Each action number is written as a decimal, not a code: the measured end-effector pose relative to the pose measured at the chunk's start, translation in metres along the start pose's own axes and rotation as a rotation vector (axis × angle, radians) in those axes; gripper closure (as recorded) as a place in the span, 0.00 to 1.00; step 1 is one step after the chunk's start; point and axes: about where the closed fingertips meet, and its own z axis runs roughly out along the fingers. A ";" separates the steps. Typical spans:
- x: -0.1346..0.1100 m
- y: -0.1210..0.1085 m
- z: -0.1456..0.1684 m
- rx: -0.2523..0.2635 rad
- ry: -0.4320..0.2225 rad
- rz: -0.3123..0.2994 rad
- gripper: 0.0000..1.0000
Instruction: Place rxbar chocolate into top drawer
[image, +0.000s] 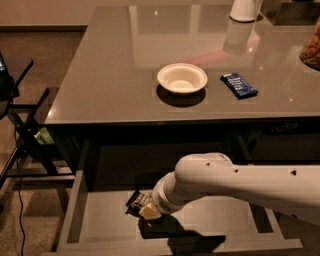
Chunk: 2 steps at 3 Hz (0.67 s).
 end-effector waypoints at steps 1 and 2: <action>0.000 0.000 0.000 0.000 0.000 0.000 0.82; 0.000 0.000 0.000 0.000 0.000 0.000 0.59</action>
Offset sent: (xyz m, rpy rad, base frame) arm 0.0000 0.0000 0.0000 0.0000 0.0000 0.0000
